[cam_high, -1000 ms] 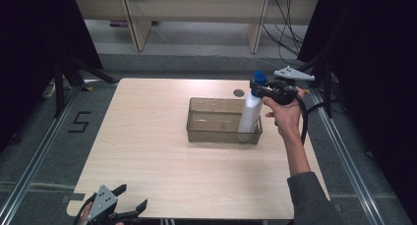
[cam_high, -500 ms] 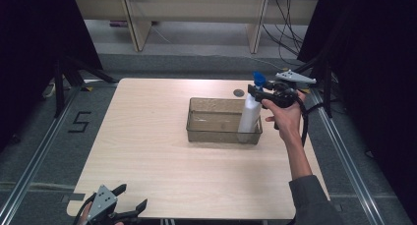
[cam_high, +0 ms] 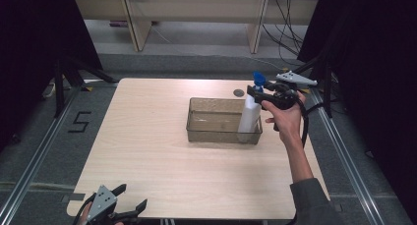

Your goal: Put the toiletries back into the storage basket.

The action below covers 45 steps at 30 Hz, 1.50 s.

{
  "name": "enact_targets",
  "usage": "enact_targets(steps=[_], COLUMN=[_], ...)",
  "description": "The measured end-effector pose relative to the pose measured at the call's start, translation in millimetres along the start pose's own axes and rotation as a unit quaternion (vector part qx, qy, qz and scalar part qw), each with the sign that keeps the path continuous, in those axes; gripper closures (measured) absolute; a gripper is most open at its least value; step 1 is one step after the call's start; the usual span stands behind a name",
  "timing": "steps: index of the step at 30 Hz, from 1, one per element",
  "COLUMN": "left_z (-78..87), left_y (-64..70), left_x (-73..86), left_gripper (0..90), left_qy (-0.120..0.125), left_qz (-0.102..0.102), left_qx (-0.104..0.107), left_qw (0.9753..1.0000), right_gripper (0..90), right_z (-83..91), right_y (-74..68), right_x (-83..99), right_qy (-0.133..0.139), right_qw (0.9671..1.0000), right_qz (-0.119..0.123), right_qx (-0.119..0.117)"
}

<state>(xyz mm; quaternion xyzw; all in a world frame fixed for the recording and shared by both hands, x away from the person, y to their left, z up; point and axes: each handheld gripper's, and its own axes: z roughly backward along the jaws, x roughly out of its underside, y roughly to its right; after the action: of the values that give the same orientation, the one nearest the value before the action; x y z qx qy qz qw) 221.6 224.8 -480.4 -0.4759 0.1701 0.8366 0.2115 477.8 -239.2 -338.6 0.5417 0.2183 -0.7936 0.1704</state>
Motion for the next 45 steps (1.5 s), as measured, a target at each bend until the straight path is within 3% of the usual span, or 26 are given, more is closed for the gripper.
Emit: enact_targets(steps=[10,19,28,32,38,39,45], left_z=[-0.1,-0.8,-0.5,-0.5,-0.4,-0.6,0.2], left_y=[0.0,0.3,0.2,0.0,0.2,0.5,0.9], left_x=[0.1,0.6,0.5,0.5,0.4,0.3,0.0], left_gripper=[14.8,14.9,14.9,14.8,14.8,14.9,14.8], left_qy=[-0.001,0.004,0.004,0.004,0.004,0.007,0.003], left_qz=[0.0,0.001,0.001,0.001,0.001,0.003,0.002], left_qx=[-0.002,0.001,0.002,0.001,0.001,0.002,-0.001], left_qw=[1.0,1.0,1.0,1.0,1.0,1.0,1.0], right_gripper=[27.3,28.2,28.2,28.2,28.2,28.2,27.8], right_z=[10.4,24.7,28.4,32.3,37.3,40.5,44.1], right_y=[3.5,-2.3,-7.8,-11.8,-17.2,-20.4,-22.8], right_x=[4.7,10.3,16.5,17.9,22.8,25.6,31.7], right_qy=[0.004,0.004,0.006,0.008,0.005,0.002,0.007], right_qw=[1.0,0.9999,1.0,0.9999,0.9996,0.9999,0.9997], right_qz=[-0.004,0.005,-0.003,0.0,0.024,0.011,0.021], right_qx=[0.006,0.009,0.004,0.008,0.014,0.013,0.009])
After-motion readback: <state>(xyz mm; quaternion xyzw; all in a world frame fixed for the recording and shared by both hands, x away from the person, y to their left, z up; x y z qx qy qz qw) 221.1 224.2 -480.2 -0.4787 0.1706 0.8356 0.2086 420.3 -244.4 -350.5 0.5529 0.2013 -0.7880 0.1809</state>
